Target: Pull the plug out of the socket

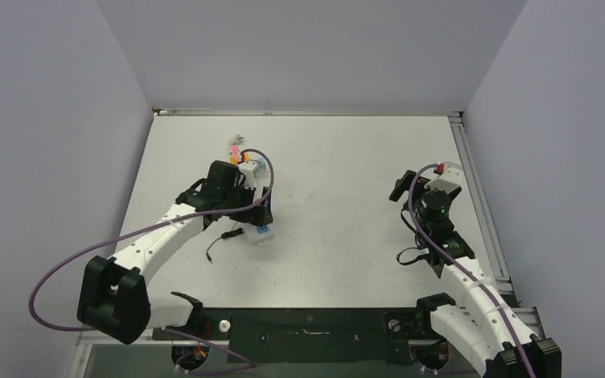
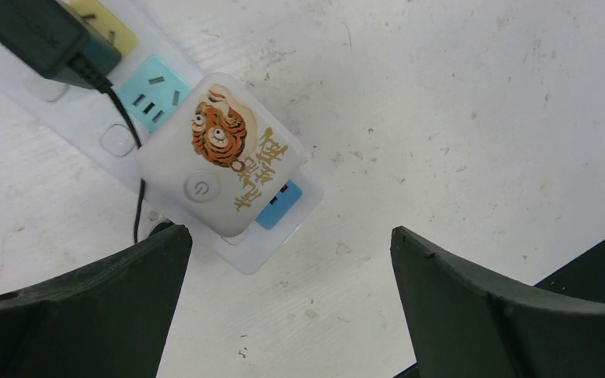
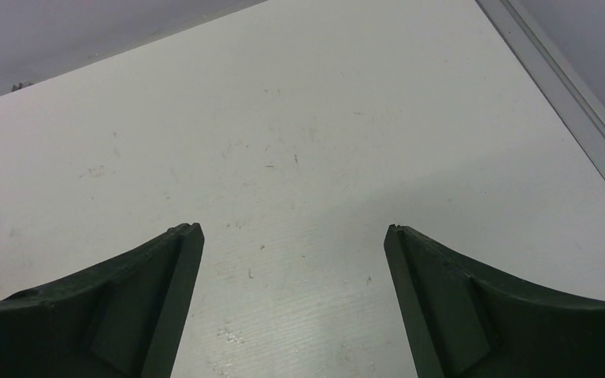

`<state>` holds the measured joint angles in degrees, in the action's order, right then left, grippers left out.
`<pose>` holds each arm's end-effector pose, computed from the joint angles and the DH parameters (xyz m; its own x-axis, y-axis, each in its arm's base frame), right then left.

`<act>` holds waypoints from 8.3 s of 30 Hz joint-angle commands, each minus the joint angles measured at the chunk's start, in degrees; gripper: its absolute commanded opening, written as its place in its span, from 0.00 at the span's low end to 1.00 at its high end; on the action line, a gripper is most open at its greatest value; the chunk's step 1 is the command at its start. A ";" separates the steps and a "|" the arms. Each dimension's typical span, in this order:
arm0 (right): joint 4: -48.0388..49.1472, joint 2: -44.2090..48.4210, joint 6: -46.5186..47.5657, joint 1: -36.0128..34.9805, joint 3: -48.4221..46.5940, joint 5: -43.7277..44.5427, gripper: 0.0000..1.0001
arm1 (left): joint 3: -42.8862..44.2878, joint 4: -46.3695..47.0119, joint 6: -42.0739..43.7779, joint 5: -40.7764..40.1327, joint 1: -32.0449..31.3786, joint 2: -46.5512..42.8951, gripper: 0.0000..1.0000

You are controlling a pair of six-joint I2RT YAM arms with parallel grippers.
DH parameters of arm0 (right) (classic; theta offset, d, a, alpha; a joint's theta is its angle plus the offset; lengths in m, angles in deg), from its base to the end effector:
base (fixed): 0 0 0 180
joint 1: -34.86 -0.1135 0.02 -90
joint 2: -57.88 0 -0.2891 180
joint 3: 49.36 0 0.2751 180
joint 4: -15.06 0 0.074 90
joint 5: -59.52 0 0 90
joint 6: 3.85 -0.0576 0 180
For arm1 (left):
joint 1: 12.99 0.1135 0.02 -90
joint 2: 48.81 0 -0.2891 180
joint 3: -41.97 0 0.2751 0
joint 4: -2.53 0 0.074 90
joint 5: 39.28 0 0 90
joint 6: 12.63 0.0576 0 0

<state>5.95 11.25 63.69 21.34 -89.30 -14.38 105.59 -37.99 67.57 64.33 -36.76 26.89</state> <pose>0.2168 0.0357 0.2564 -0.2313 0.3219 -0.9181 0.1333 0.9453 0.2978 0.2659 -0.1319 0.2328 -0.8054 0.1739 -0.5667 0.3912 0.8742 -0.2876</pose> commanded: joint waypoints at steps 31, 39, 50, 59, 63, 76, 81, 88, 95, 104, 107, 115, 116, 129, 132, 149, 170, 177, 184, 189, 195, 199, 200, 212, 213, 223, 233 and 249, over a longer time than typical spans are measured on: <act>-17.05 -66.40 -5.37 -46.50 -59.16 -2.25 0.95 | -2.07 4.15 -8.04 -6.45 22.18 -21.64 0.96; -17.21 -69.48 -5.84 -47.47 -63.05 -1.93 0.96 | -2.16 3.78 -7.96 -7.58 22.19 -22.85 0.96; -22.69 -74.83 -9.62 -47.82 -67.54 3.71 0.82 | -2.38 3.64 -8.39 -8.92 22.19 -23.22 0.96; -20.16 -67.94 -9.35 -45.47 -57.74 5.67 0.38 | -3.20 4.45 -9.21 -6.28 21.83 -21.04 0.96; -15.38 -61.22 -6.07 -44.83 -49.57 5.22 0.33 | -3.30 4.78 -9.75 -4.71 19.80 -18.93 0.96; -5.43 -44.68 -10.16 -39.06 -30.06 -3.23 0.05 | -2.51 14.45 -17.72 9.19 9.31 -4.25 0.96; -0.89 -42.41 -12.58 -36.17 -26.60 -8.30 0.05 | -2.26 20.59 -22.57 11.73 8.79 1.87 0.96; 3.28 -40.74 -15.07 -33.75 -23.22 -14.32 0.05 | -3.18 25.88 -27.49 16.08 6.65 10.28 0.96; 7.51 -40.48 -17.61 -32.84 -21.10 -20.06 0.05 | -2.66 28.38 -29.94 20.11 5.91 17.77 1.00; 9.76 -41.30 -18.47 -32.89 -20.62 -24.47 0.05 | -2.78 32.71 -33.63 25.32 6.48 23.37 0.77; 10.11 -41.04 -18.67 -32.95 -20.31 -25.05 0.05 | -2.21 33.02 -34.18 26.57 7.13 25.12 0.70; 9.79 -40.33 -18.03 -32.90 -20.05 -25.59 0.05 | -2.42 32.32 -33.62 25.24 7.62 25.15 0.61; 9.57 -40.31 -17.82 -32.97 -20.15 -25.60 0.05 | -2.42 32.39 -33.69 25.24 7.58 25.23 0.60; 7.34 -42.31 -16.08 -32.98 -20.28 -22.28 0.05 | -2.70 32.95 -34.35 25.64 7.35 25.77 0.39; 7.24 -42.64 -16.11 -33.05 -20.28 -21.82 0.05 | -2.60 32.47 -33.97 25.41 7.08 25.72 0.35; 5.18 -44.23 -15.34 -35.08 -21.93 -17.75 0.05 | -1.98 31.10 -32.09 24.46 6.32 24.35 0.12; 4.26 -43.71 -15.88 -35.42 -23.31 -19.94 0.05 | -1.34 28.93 -30.09 22.43 5.75 23.44 0.00; 10.52 -43.59 -19.02 -31.45 -20.30 -29.88 0.05 | -1.10 28.04 -29.52 21.61 5.66 23.34 0.00; 10.34 -43.11 -18.83 -31.34 -19.83 -28.72 0.05 | -0.80 28.01 -28.96 20.91 5.23 23.46 0.00; 9.02 -41.35 -17.01 -32.19 -19.16 -24.29 0.05 | -0.75 25.98 -28.97 20.16 5.22 23.27 0.00; 1.80 -41.01 -13.66 -35.43 -22.34 -14.73 0.05 | -0.75 25.92 -28.96 20.06 5.14 23.09 0.00; -1.07 -41.54 -12.48 -37.55 -24.64 -10.91 0.05 | -0.76 25.77 -28.71 19.80 5.07 22.83 0.00; -1.25 -41.70 -12.40 -37.62 -24.87 -10.97 0.05 | -0.76 25.69 -28.71 19.72 5.05 22.82 0.00; 4.07 -40.37 -16.63 -31.94 -21.64 -23.82 0.05 | -0.18 24.32 -27.48 18.47 4.79 21.94 0.00; 4.52 -40.47 -16.98 -31.32 -21.35 -24.94 0.05 | -0.14 24.33 -27.49 18.53 4.72 21.92 0.00; 6.25 -40.27 -18.10 -29.70 -20.10 -28.21 0.05 | -0.05 24.15 -27.44 18.48 4.52 21.86 0.00; -1.78 -38.80 -14.84 -35.78 -22.83 -12.38 0.05 | -0.05 24.23 -27.70 18.47 4.17 21.48 0.00; 5.48 -37.68 -18.21 -29.68 -18.81 -26.63 0.05 | 0.22 23.53 -27.07 18.23 4.10 21.41 0.00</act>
<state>4.20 -30.63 46.03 -10.83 -108.50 -37.05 104.23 -13.34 36.07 85.37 -32.85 50.52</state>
